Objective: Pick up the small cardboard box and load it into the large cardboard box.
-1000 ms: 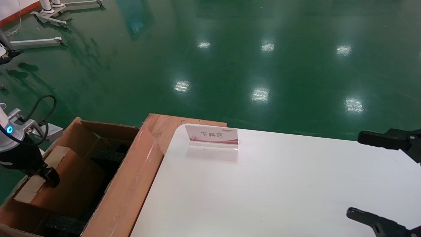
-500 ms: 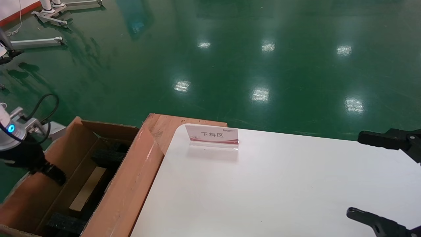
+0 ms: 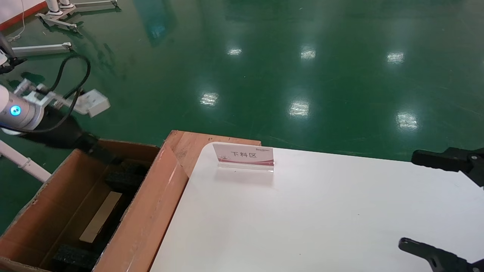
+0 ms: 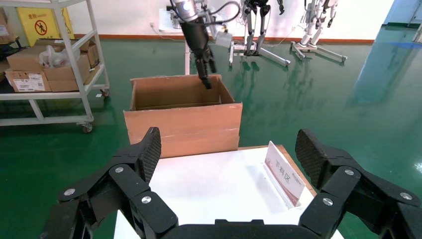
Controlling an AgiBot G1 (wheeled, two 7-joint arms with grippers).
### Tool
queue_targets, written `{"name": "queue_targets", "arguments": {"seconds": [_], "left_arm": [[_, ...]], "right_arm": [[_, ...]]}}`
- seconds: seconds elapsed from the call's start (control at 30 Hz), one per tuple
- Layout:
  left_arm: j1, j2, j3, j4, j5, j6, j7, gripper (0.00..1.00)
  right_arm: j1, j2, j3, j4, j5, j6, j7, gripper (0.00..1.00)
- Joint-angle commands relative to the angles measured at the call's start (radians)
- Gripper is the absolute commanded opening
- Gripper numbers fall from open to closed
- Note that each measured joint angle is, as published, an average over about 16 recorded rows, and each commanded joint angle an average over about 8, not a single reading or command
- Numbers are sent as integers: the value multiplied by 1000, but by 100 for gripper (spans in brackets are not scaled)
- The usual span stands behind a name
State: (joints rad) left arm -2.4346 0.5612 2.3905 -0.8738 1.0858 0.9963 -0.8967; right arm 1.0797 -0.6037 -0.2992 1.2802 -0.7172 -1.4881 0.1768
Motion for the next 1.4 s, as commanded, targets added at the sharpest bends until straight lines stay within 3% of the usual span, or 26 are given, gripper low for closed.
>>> {"name": "queue_targets", "arguments": {"seconds": [0.03, 0.3, 0.5, 1.4], "left_arm": [[-47, -33, -16, -77, 2, -26, 19, 100], [-109, -95, -38, -225, 7, -71, 12, 100], [-68, -99, -113, -251, -7, -58, 33, 100], [586, -31, -1028, -324, -166, 197, 343, 100]], "right_arm": [[0, 0, 0, 0, 0, 0, 0, 100], [0, 0, 0, 0, 0, 0, 0, 100], [0, 0, 0, -1, 1, 0, 0, 100], [1, 1, -2, -1, 1, 0, -1, 100]]}}
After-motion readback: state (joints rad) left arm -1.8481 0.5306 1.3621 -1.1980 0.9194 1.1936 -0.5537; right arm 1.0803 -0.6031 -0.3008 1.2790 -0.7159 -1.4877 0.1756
